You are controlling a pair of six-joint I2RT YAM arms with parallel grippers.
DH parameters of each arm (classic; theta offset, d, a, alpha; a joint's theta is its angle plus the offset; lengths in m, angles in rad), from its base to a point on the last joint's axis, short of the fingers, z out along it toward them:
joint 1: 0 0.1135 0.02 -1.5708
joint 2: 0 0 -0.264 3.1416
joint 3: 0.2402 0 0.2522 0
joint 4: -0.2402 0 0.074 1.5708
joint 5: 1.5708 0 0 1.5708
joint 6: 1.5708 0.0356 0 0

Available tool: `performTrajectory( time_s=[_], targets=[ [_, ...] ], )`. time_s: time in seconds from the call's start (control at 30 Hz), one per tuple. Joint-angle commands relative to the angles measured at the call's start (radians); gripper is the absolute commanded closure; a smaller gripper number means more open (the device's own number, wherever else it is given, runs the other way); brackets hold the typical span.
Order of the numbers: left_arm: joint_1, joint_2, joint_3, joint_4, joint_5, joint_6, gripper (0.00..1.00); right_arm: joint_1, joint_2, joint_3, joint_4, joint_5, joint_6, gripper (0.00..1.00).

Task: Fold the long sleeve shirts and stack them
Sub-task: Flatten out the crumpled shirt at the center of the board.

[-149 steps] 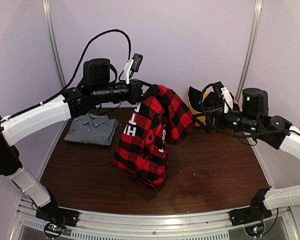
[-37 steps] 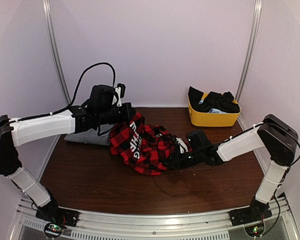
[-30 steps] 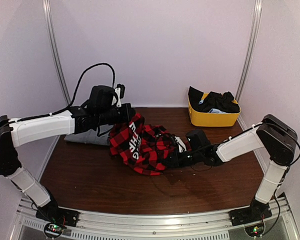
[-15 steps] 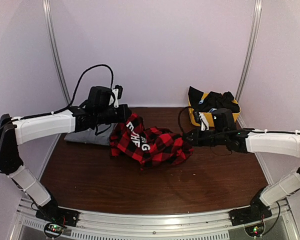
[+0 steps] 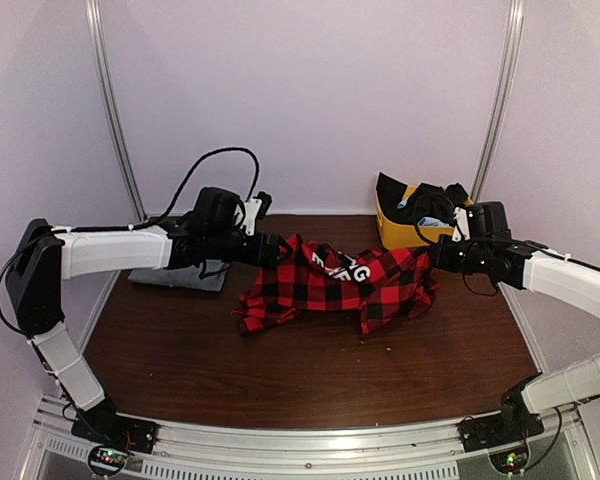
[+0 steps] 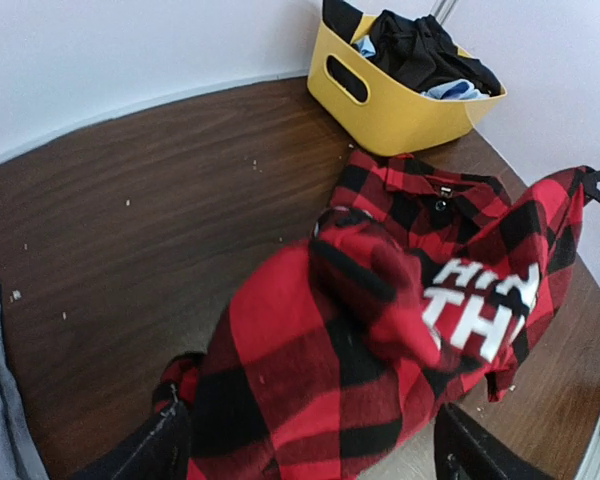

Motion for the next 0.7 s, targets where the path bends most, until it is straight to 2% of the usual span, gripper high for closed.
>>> performTrajectory(
  time_s=[0.0, 0.1, 0.2, 0.43, 0.67],
  targets=[
    [-0.002, -0.121, -0.155, 0.103, 0.06, 0.054, 0.12, -0.06, 0.02, -0.006, 0.003, 0.029, -0.027, 1.0],
    [-0.008, -0.18, -0.273, 0.126, 0.076, 0.054, 0.11, -0.09, 0.034, 0.012, 0.006, 0.013, -0.038, 1.0],
    [-0.023, -0.211, -0.372, 0.156, 0.066, 0.053, 0.15, -0.105, 0.047, 0.034, 0.003, 0.001, -0.054, 1.0],
    [-0.023, -0.197, -0.439, 0.097, 0.0, 0.088, 0.28, -0.143, 0.067, 0.067, -0.019, -0.012, -0.092, 1.0],
    [-0.027, -0.18, -0.467, 0.101, 0.03, 0.144, 0.23, -0.183, 0.085, 0.088, -0.035, -0.056, -0.117, 1.0]
  ],
)
